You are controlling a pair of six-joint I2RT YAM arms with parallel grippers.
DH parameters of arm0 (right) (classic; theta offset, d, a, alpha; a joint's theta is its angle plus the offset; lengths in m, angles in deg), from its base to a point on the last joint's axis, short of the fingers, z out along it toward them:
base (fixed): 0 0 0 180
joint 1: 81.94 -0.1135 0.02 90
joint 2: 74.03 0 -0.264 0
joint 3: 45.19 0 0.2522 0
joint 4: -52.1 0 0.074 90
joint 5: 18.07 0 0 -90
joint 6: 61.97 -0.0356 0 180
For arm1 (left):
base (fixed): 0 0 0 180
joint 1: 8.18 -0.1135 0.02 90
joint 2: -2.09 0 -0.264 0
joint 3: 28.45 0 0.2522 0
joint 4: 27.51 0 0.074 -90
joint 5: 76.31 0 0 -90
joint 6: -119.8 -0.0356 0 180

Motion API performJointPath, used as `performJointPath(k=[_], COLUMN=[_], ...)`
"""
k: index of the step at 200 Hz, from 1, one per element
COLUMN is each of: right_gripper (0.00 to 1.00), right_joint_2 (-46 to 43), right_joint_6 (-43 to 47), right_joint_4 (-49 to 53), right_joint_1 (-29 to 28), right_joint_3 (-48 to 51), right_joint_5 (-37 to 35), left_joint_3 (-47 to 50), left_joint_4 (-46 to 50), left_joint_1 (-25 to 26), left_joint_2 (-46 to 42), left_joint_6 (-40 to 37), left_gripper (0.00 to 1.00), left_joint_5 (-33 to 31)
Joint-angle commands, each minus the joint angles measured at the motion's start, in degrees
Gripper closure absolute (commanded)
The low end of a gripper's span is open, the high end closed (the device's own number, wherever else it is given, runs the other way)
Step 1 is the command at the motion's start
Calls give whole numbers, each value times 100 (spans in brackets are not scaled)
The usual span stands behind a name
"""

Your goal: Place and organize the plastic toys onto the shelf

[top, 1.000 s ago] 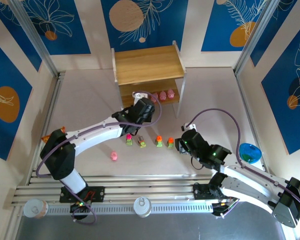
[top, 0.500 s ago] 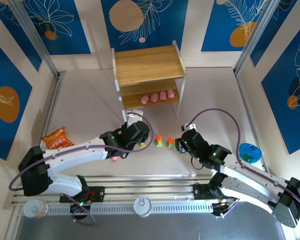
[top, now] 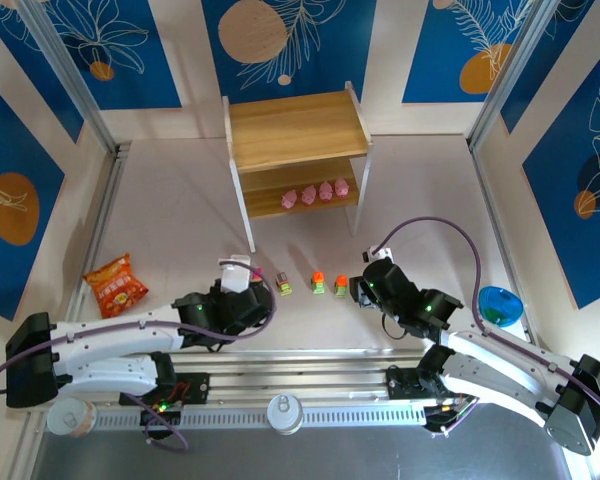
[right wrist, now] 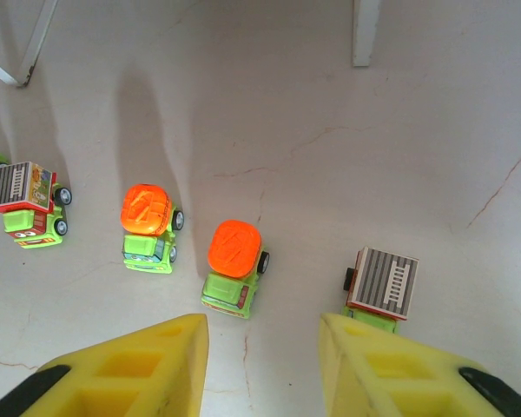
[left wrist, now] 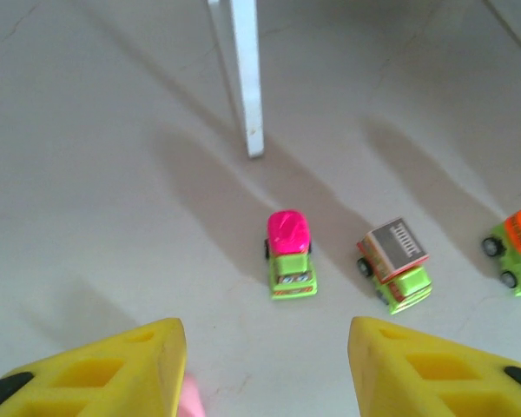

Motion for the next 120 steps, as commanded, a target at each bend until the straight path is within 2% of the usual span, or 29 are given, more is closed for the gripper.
performJointPath(k=[1,66,79,104,120], right_gripper=[60,58,58,57,57], right_joint_2=[-65,-53,-58,-51,-51], right_joint_6=[6,15,15,19,23], right_joint_4=[-34,-43,-45,-43,-43], right_joint_1=[1,-15,-17,-31,-34], right_joint_3=[-23,-17,-15,-20,-19], right_joint_5=[37,40,47,46,40], left_joint_3=[140,360,426,592,681], left_joint_4=[549,1140,1144,998,990], left_joint_1=[123,272,266,266,269], left_joint_2=[-57,94,138,164,164], left_joint_6=[754,1932,2044,2156,2280], left_gripper=[47,42,41,32,32], left_joint_5=[-292,-265,-211,-72,-16])
